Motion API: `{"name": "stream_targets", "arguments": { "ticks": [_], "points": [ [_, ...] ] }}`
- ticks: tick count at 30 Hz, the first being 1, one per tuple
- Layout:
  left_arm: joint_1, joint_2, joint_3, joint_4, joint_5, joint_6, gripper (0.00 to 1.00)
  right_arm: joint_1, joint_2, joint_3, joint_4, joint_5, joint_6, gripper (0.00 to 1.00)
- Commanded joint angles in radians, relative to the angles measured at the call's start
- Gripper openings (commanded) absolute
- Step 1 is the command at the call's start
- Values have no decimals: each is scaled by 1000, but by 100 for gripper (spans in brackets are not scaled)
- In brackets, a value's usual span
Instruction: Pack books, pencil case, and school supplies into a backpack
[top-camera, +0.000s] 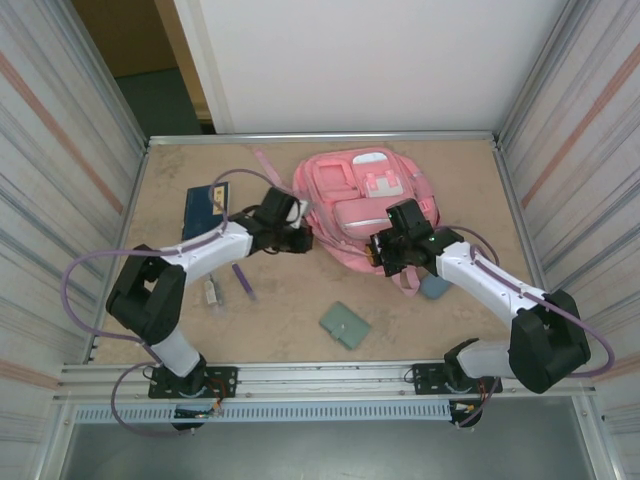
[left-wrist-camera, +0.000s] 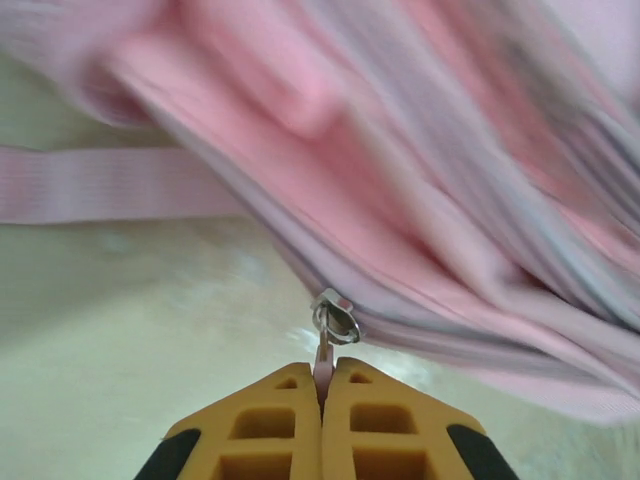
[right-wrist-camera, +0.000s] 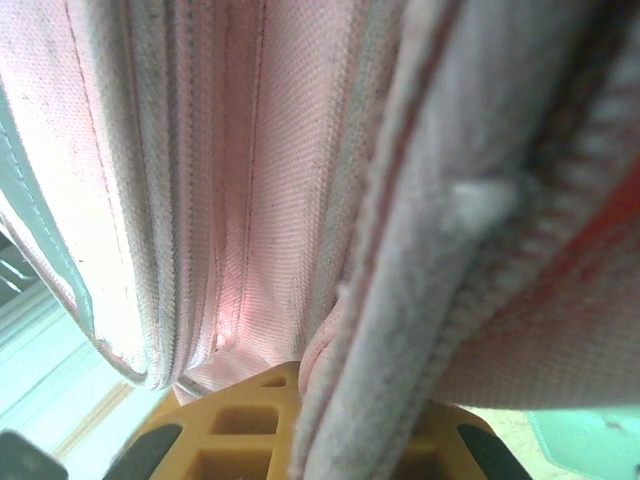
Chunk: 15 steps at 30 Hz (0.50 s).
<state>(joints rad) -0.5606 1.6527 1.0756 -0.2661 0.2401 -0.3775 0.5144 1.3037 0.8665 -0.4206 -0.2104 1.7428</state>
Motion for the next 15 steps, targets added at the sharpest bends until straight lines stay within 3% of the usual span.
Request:
{"name": "stream_targets", "arguments": {
  "ticks": [1,5,11,15],
  "points": [
    [119,23,-12,12,-108,-41,0,9,-13,50,-40,56,-38,9],
    [216,122,46,48,-80,-45,0,68,23,84,-50,81,-38,10],
    [264,232,160,11,-98,0,2,140,122,123,-20,67,-20,10],
    [265,251,196,-12,-94,6,18,183,176,143,0,83,-4,13]
  ]
}}
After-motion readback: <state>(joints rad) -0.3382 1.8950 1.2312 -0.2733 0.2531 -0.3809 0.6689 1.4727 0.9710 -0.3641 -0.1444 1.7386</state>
